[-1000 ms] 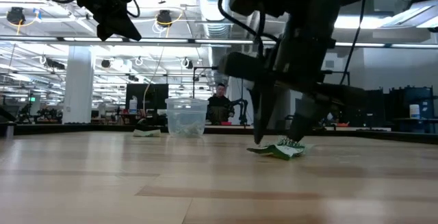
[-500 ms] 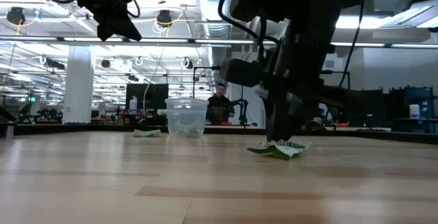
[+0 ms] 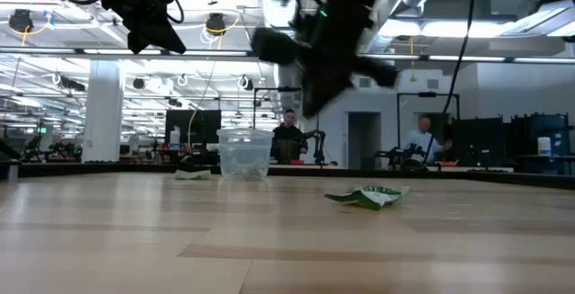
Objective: Pick and place Stevia / Truvia into bins
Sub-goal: Put the stevia packet into the top transparent container
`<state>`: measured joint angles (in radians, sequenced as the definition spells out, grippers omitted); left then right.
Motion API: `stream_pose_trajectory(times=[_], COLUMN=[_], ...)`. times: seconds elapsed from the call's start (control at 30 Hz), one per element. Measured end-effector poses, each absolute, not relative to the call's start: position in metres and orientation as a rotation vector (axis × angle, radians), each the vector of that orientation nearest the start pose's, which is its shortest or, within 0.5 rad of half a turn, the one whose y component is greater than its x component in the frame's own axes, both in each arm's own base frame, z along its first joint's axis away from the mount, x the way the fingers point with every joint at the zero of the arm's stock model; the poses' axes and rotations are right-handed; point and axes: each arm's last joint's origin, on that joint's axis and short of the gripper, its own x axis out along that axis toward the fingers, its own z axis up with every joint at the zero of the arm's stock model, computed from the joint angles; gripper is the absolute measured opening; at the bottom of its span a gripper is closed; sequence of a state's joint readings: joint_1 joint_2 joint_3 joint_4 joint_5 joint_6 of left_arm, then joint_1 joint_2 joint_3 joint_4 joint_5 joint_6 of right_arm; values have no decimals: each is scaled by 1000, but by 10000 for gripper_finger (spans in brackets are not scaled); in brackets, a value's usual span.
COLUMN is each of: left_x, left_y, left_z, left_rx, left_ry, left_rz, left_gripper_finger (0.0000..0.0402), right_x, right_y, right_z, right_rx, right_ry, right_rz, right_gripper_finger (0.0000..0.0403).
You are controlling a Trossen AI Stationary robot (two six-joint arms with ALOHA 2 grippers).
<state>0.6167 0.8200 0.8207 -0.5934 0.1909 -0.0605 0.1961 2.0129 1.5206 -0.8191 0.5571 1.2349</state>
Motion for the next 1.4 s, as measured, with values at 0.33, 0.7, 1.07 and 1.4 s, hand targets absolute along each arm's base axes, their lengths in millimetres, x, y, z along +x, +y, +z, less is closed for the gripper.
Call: stream_pose_trajectory(times=[0.33,0.7,1.07,1.4], left_x=[137,138,137,138], left_y=[91,91,91,91], left_z=[303,303,303,303], left_rx=[-293,-293,-293,-293], left_ry=[537,537,538,538], left_rz=[430,430,430,430], left_gripper_finger=[0,0,0,0], right_x=[440,460,469,453], right_y=[-11,-91,-102,-69], right_z=[269,249,218,231], right_rx=[351,479,535,542], right_ry=[633,640,714,853], right_rz=[-848,-621,-535,-556], right_gripper_finger=[1,2,60,135])
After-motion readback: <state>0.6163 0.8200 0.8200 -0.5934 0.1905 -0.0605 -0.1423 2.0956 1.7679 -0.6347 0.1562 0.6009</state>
